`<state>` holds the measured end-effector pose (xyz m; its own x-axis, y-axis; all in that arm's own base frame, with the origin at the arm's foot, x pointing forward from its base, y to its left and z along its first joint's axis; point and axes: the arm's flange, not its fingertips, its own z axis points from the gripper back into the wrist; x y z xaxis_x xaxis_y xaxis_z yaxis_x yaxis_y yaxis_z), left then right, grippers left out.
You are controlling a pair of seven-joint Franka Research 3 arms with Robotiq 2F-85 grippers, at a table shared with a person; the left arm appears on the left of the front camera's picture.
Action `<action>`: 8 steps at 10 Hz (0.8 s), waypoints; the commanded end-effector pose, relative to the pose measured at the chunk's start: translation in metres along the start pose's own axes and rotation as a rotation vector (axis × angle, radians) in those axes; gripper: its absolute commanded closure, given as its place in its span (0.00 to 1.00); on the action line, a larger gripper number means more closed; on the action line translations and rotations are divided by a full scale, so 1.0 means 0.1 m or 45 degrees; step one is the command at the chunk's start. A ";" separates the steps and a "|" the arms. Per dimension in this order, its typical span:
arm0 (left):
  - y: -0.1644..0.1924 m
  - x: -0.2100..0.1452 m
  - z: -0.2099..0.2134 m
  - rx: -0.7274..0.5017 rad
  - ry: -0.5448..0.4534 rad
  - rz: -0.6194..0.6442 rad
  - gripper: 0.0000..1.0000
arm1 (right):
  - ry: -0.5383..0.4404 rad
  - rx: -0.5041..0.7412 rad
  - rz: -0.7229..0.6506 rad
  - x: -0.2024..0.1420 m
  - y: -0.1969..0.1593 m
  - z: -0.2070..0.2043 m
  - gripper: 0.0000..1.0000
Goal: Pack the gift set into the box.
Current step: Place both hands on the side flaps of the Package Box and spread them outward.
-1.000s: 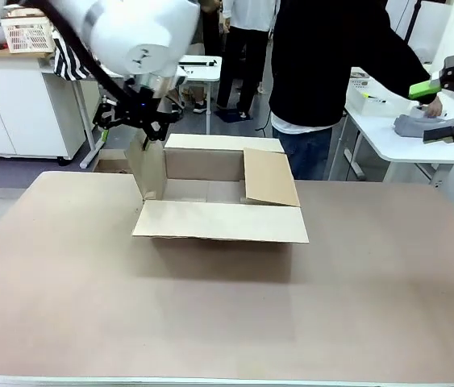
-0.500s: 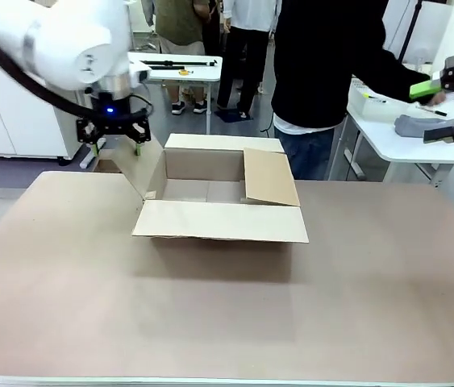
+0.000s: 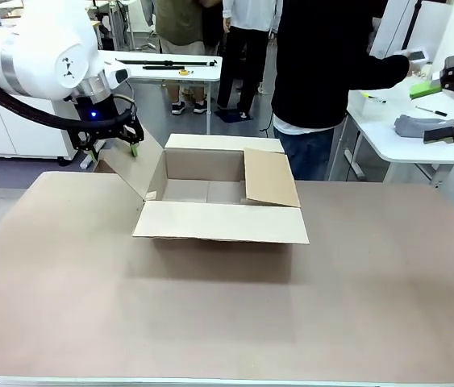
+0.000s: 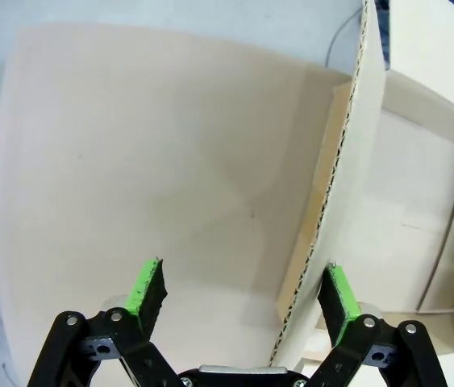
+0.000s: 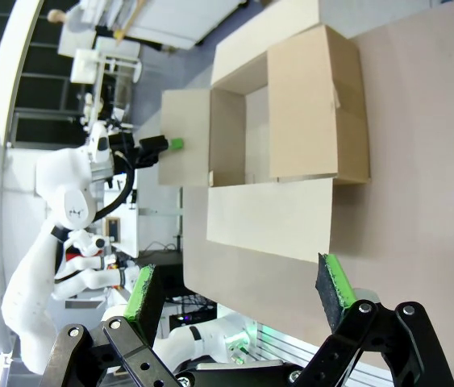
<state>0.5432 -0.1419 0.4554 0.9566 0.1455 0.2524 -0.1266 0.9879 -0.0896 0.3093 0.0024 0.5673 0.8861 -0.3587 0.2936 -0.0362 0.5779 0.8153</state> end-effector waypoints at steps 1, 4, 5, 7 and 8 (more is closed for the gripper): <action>-0.08 -0.01 0.05 0.064 0.003 0.026 0.00 | -0.006 0.040 0.025 0.03 0.00 -0.02 0.00; -0.08 -0.01 0.05 0.064 0.003 0.026 0.00 | -0.042 -0.280 0.178 0.33 0.75 -0.87 0.00; -0.08 -0.01 0.05 0.064 0.003 0.026 0.00 | -0.009 -0.361 0.244 0.44 0.96 -1.26 0.00; -0.08 -0.01 0.05 0.064 0.003 0.026 0.00 | 0.004 -0.717 0.409 0.50 1.35 -2.28 0.00; -0.08 -0.01 0.05 0.064 0.003 0.026 0.00 | 0.080 -0.843 0.523 0.41 1.43 -2.75 0.00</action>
<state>0.5424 -0.1483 0.4572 0.9568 0.1524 0.2474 -0.1420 0.9881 -0.0595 0.4348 0.2592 0.5522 0.8657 -0.0364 0.4992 -0.1767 0.9109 0.3729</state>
